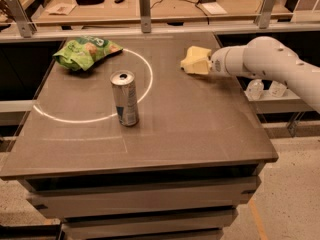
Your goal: Move sponge near green rice chip bag
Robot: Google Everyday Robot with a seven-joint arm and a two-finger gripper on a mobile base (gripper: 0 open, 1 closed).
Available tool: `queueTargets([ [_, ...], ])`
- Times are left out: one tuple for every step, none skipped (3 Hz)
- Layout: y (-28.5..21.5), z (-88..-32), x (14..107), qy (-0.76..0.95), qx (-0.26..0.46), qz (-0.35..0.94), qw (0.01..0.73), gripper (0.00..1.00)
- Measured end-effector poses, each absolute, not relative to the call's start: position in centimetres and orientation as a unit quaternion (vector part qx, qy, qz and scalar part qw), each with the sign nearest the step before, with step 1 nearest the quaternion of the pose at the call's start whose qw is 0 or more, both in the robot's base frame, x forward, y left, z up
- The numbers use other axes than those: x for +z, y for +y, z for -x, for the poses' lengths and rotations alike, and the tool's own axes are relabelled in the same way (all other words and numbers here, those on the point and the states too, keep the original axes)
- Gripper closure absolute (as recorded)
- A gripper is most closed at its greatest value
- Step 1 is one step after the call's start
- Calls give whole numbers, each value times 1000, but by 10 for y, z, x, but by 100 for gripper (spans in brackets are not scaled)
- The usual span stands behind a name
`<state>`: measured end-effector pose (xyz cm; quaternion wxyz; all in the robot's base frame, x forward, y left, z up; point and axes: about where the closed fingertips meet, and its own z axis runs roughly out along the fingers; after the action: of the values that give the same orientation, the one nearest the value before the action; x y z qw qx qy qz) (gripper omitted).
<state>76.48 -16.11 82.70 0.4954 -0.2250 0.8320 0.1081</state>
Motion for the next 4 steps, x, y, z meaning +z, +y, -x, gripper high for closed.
queueTargets([
  [-158, -759, 826, 833, 110, 232, 490, 65],
  [-158, -758, 826, 833, 110, 233, 489, 87],
  [-158, -758, 827, 833, 110, 233, 489, 100],
  [-158, -758, 827, 833, 110, 233, 489, 100],
])
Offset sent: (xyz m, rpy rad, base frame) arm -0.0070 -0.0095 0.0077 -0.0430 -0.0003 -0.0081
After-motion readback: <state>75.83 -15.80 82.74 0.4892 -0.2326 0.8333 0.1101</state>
